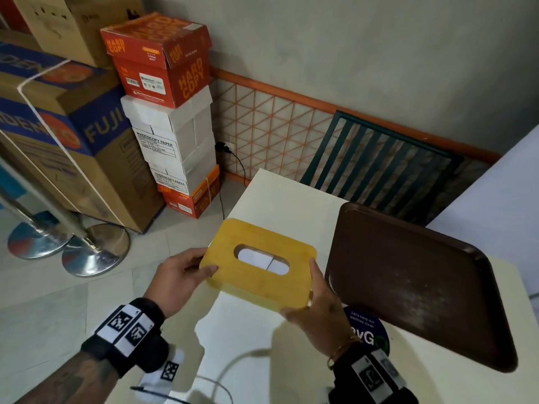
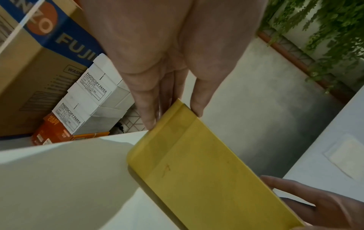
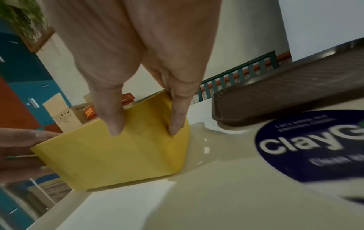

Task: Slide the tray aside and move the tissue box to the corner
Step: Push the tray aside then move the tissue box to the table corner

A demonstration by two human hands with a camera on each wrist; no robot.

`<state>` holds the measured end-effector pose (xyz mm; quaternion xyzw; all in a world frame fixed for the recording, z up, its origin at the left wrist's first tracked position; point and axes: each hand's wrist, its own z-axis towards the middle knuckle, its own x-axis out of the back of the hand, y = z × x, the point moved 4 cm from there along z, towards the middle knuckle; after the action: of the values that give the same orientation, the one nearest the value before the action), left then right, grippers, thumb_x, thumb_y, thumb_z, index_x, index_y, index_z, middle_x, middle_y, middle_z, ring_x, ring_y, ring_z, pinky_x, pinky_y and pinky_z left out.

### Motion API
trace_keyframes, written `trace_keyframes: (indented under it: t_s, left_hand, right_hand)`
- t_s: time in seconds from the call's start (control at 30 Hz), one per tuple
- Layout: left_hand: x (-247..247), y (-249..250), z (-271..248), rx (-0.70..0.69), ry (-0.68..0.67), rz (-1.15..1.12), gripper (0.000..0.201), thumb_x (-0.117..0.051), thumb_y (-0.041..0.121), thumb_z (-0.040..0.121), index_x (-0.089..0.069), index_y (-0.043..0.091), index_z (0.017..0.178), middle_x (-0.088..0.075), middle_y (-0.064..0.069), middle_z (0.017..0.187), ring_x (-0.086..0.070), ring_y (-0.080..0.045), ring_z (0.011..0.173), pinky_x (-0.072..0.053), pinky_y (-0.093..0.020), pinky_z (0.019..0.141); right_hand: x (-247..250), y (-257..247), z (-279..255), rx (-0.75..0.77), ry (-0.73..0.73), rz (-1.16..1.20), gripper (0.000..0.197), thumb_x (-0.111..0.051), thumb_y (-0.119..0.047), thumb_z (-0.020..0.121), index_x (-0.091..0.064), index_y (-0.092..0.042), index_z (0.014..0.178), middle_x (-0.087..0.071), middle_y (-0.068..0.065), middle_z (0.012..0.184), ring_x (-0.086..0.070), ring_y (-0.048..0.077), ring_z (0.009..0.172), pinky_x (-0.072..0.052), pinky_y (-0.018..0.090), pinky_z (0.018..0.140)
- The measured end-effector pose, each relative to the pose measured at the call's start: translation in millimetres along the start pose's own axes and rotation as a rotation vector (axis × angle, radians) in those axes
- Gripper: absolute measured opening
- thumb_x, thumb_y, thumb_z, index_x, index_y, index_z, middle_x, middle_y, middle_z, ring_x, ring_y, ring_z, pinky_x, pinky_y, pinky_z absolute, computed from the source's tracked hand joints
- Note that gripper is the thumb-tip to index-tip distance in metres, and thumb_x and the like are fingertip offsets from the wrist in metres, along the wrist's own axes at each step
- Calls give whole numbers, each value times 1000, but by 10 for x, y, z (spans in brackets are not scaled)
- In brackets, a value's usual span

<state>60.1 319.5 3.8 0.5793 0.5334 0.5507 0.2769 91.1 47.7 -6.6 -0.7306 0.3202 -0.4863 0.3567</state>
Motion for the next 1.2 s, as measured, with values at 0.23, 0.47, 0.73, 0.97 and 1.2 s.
trace_keyframes:
  t_s: [0.23, 0.47, 0.73, 0.97, 1.2]
  left_hand:
    - [-56, 263, 931, -35, -17, 43, 26, -70, 20, 82, -68, 22, 107, -73, -5, 107, -66, -20, 101, -50, -42, 98]
    - [-190, 377, 1584, -56, -106, 68, 36, -69, 26, 81, -64, 17, 116, -69, -7, 115, -63, -23, 108, -48, -47, 100]
    - [-302, 602, 2029, -146, -187, 158, 58, -78, 21, 74, -56, 20, 128, -59, 7, 120, -57, -16, 115, -44, -35, 101]
    - [-430, 703, 2393, -175, -210, 251, 53, -67, 30, 84, -51, 22, 134, -60, 7, 120, -50, -9, 115, -32, -23, 96]
    - [-499, 770, 2627, -166, -241, 298, 53, -65, 34, 81, -52, 23, 131, -64, -3, 127, -58, -24, 115, -45, -41, 101]
  right_hand:
    - [157, -245, 870, -41, 72, -230, 101, -77, -26, 75, -9, -25, 151, -36, 4, 148, -41, 22, 129, -39, 33, 105]
    - [337, -309, 1401, -74, 116, -319, 92, -73, -26, 80, -15, -20, 150, -32, 5, 151, -36, 23, 132, -32, 27, 104]
    - [537, -442, 1894, -132, 88, -487, 93, -72, -35, 80, -13, -20, 151, -28, 8, 153, -30, 25, 136, -32, 29, 104]
    - [665, -584, 2133, -186, 85, -605, 92, -69, -36, 83, -10, -17, 151, -20, 9, 156, -20, 28, 139, -27, 33, 107]
    - [688, -596, 2249, -215, 79, -614, 94, -67, -36, 85, -4, -18, 151, -14, 7, 157, -14, 27, 141, -25, 34, 109]
